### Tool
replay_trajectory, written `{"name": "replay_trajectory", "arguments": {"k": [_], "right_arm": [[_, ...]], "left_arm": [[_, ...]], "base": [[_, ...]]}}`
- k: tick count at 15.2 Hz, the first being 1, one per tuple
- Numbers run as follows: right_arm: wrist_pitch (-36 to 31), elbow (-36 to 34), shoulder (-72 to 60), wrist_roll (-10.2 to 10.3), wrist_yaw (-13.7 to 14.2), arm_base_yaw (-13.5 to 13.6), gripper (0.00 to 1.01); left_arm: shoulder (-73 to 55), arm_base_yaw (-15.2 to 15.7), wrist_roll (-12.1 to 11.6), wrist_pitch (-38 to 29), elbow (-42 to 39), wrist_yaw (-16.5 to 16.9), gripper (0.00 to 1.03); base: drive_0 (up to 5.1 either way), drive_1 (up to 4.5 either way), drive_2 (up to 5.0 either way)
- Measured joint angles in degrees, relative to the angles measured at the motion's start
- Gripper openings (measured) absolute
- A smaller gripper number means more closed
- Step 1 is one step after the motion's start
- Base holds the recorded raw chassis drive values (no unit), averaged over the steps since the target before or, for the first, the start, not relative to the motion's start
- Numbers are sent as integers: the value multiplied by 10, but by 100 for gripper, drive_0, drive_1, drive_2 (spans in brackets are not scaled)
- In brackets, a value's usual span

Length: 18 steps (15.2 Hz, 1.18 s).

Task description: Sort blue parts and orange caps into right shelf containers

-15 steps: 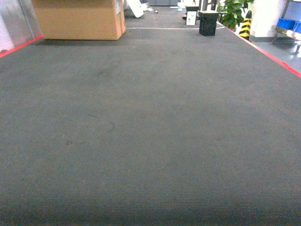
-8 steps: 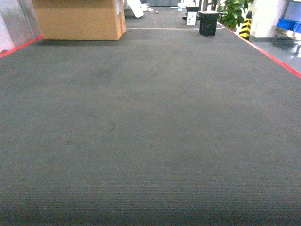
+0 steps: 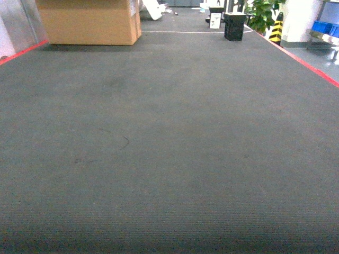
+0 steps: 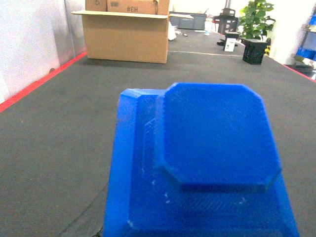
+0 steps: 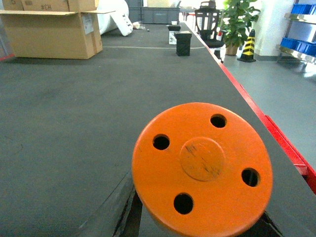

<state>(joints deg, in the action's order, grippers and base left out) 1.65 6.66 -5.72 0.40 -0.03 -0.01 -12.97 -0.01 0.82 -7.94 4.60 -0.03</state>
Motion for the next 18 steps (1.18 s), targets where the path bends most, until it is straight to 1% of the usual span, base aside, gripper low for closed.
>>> {"name": "replay_trajectory", "arguments": {"k": [2,4,5,7,9,10,18], "right_arm": [[-6,-10,10,0,0,0,43],[-8,-25,18,0,0,0,43],[-9,-29,22,0,0,0,43],[-12,-35,29,0,0,0,43],[-14,-43,34,0,0,0,43],[-9,-59,53,0,0,0,43],[-13,-59,54,0,0,0,43]], "left_arm": [[16,0,0,6,-10,0,43],[82,0,0,86,-17,0,43],[109,0,0,86,-24,0,43],[117,0,0,79,-30,-1,43],[124,0,-1,86,-40,0,43],[124,0,-1,86,-40,0,43],[124,0,-2,83,-40,0,43]], "base": [[0,0,0],[0,0,0],[0,0,0],[0,0,0],[0,0,0],[0,0,0],[0,0,0]]}}
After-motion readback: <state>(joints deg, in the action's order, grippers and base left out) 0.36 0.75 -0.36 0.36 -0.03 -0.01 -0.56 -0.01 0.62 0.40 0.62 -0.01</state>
